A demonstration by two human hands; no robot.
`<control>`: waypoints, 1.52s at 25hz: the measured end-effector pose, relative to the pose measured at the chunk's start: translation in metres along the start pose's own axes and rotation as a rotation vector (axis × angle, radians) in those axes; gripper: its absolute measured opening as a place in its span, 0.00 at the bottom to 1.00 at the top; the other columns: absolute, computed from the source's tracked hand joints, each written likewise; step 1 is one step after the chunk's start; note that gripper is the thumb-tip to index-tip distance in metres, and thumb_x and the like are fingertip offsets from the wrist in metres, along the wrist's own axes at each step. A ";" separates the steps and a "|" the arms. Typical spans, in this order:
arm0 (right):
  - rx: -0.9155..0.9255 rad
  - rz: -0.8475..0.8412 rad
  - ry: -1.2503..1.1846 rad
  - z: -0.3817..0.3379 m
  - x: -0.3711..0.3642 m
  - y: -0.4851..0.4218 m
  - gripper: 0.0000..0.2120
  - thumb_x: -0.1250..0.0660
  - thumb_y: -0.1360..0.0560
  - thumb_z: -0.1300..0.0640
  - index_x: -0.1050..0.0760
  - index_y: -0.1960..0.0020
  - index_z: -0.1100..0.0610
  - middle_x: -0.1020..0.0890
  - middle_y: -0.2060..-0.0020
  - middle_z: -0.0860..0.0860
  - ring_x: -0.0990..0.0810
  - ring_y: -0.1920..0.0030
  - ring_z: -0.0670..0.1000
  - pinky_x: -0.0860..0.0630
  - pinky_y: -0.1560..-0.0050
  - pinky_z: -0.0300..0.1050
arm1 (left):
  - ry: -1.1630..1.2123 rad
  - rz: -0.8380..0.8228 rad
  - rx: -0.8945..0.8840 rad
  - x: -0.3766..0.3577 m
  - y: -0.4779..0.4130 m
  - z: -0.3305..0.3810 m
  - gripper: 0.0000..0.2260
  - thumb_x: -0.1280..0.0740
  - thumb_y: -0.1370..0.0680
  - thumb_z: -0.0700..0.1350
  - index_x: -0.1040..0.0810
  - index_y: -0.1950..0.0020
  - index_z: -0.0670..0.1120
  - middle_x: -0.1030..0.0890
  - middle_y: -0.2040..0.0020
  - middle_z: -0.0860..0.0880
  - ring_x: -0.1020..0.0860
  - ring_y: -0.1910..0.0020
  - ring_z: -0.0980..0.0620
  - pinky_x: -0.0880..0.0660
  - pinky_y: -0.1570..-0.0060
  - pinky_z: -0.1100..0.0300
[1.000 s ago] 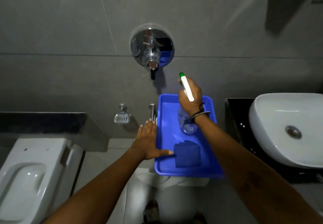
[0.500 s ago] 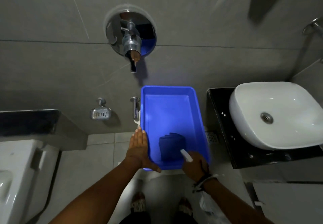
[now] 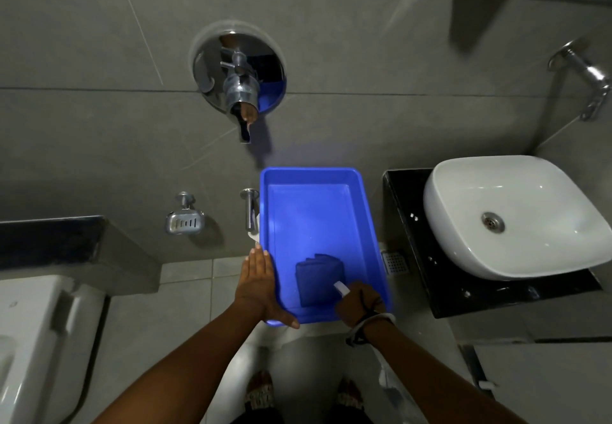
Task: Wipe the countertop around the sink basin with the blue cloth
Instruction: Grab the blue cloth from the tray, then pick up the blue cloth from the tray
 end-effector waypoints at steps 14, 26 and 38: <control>0.527 0.469 -0.564 -0.208 0.122 -0.053 0.13 0.39 0.30 0.73 0.23 0.48 0.67 0.19 0.52 0.65 0.21 0.51 0.62 0.28 0.54 0.40 | -0.009 0.051 -0.022 0.002 0.002 -0.001 0.78 0.33 0.54 0.81 0.66 0.23 0.37 0.67 0.22 0.35 0.66 0.22 0.36 0.65 0.25 0.45; 0.354 0.197 -0.302 -0.131 0.047 -0.121 0.37 0.24 0.33 0.54 0.35 0.29 0.62 0.27 0.33 0.61 0.29 0.33 0.61 0.30 0.33 0.55 | 0.269 0.306 -0.035 0.016 -0.003 0.036 0.49 0.28 0.33 0.67 0.42 0.23 0.39 0.47 0.20 0.38 0.44 0.22 0.38 0.47 0.24 0.47; -0.287 -0.348 -0.246 0.016 -0.016 -0.107 0.25 0.26 0.30 0.59 0.28 0.37 0.66 0.22 0.42 0.60 0.25 0.47 0.52 0.30 0.50 0.45 | 1.511 -0.107 0.622 -0.023 -0.025 0.067 0.15 0.24 0.30 0.36 0.22 0.45 0.34 0.17 0.43 0.39 0.17 0.52 0.40 0.19 0.52 0.52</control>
Point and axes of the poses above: each hand's wrist, its own y-axis away from the middle knuckle, its own x-axis out of the back of the hand, z = x × y, the point moved 4 cm from there along -y, towards the middle knuckle
